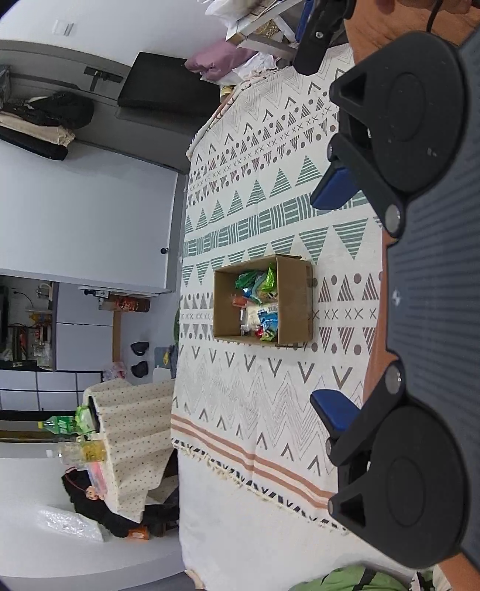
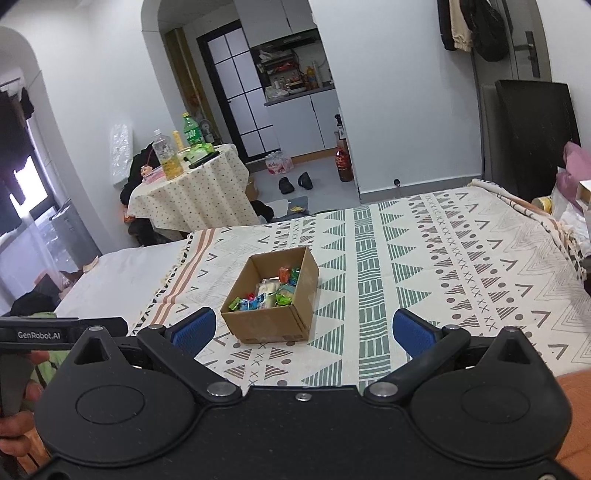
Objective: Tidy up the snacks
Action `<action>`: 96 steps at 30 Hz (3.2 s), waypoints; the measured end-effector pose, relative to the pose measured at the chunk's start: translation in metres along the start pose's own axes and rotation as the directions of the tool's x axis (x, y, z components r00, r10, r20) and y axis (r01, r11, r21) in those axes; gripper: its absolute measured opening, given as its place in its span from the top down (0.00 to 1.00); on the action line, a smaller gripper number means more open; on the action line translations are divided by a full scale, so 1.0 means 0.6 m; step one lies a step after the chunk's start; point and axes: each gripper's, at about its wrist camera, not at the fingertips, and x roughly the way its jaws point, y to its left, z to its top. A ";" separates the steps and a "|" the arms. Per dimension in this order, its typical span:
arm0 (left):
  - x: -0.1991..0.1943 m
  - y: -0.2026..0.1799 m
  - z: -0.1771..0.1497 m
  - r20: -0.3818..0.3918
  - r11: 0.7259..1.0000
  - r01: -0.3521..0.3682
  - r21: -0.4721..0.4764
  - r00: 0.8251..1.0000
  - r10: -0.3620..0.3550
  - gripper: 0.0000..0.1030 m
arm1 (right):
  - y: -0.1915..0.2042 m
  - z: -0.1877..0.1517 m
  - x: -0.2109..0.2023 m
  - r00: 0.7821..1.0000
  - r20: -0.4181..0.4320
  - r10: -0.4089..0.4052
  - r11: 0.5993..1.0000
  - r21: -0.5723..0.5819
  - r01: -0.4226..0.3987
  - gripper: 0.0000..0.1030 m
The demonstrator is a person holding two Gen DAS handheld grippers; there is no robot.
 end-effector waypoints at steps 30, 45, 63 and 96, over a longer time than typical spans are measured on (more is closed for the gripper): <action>-0.020 0.018 -0.015 0.025 1.000 -0.020 -0.015 0.999 0.020 0.00 | 0.017 -0.006 -0.024 1.000 -0.006 -0.029 0.998 -0.057 0.028 0.00; -0.022 0.016 -0.017 0.025 1.000 -0.007 -0.007 1.000 0.007 0.00 | 0.019 -0.006 -0.021 0.999 -0.010 -0.030 0.998 -0.061 0.030 0.00; -0.018 0.020 -0.018 0.021 1.000 -0.008 -0.021 1.000 0.009 0.00 | 0.025 -0.007 -0.021 0.999 -0.014 -0.032 0.997 -0.068 0.031 0.00; -0.023 0.020 -0.021 0.027 1.000 0.010 -0.005 1.000 -0.010 0.00 | 0.027 -0.011 -0.014 0.999 -0.026 -0.025 0.997 -0.071 0.023 0.00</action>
